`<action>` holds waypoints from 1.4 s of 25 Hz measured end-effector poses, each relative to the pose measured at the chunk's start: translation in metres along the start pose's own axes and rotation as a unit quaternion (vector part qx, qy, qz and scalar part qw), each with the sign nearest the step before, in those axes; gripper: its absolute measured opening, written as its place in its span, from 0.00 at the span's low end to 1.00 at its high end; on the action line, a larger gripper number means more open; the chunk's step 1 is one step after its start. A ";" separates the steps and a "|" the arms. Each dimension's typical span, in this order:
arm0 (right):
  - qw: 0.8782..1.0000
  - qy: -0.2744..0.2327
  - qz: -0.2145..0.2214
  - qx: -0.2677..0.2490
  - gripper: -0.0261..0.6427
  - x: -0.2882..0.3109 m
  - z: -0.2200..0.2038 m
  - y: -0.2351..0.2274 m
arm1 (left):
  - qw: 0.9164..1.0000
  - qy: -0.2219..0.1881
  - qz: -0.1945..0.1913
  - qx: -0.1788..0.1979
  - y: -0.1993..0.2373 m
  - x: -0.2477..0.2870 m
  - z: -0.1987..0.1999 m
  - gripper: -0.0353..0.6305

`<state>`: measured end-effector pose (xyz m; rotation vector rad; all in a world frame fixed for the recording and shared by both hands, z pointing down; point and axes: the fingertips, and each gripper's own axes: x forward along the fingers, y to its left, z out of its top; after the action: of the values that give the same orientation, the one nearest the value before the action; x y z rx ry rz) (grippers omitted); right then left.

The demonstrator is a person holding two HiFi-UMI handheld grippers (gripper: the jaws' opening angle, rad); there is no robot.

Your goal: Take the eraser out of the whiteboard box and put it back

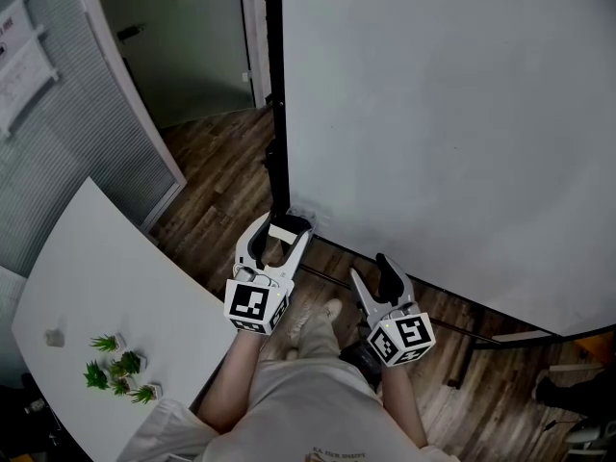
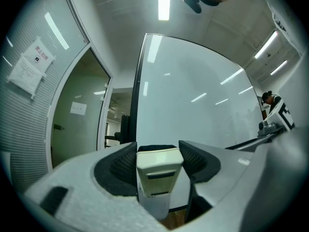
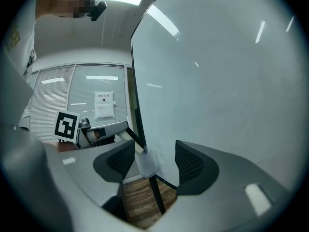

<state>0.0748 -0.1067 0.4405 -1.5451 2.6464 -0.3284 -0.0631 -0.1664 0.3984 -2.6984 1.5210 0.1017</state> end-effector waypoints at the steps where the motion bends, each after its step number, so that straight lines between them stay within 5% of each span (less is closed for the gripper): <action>1: 1.000 0.000 -0.001 0.000 0.43 0.000 0.000 -0.001 | 1.000 0.000 0.000 0.000 0.000 0.001 -0.001 0.45; 35: 1.000 0.013 -0.004 0.008 0.43 0.006 -0.009 -0.013 | 1.000 0.031 0.003 -0.001 0.005 0.012 -0.027 0.45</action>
<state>0.0815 -0.1163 0.4526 -1.5573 2.6517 -0.3732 -0.0604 -0.1814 0.4239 -2.7218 1.5469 0.0204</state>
